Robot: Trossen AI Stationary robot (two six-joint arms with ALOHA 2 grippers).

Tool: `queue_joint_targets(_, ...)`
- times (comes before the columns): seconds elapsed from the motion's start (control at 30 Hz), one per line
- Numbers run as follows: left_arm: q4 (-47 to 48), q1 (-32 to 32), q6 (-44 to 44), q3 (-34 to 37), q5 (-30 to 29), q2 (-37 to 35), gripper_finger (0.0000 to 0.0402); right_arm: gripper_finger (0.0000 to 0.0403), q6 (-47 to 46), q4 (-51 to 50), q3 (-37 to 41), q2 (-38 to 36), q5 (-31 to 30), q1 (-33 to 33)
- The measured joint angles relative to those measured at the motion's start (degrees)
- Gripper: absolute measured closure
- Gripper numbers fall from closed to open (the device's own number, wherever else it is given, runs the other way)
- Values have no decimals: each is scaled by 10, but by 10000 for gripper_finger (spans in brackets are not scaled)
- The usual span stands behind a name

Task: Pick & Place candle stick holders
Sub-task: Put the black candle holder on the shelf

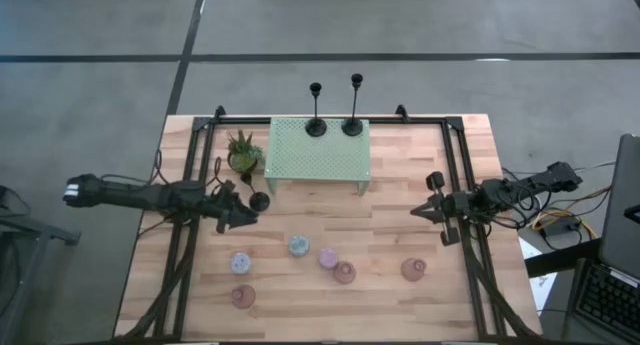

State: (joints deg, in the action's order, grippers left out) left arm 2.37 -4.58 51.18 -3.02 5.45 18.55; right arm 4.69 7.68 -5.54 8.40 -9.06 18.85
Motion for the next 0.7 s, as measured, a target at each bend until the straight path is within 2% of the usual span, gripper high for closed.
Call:
queue_joint_targets(0.1, 79, 0, 28, -25, 0, 1, 210, 394, -1, 0, 0, 0, 0, 0)
queue_joint_targets(0.23, 196, -3, 24, -79, -9, 0, 213, 394, -1, -1, 0, 0, 0, 0)
queue_joint_targets(0.43, 354, -3, -31, -170, -122, 1, 213, 394, 0, -2, 0, 0, 0, 0)
queue_joint_targets(0.57, 378, -3, -67, -193, -201, 1, 214, 394, 0, -2, 0, 0, 0, 0)
queue_joint_targets(0.7, 359, -3, -85, -184, -217, 3, 214, 394, -1, -2, 0, 0, 0, 0)
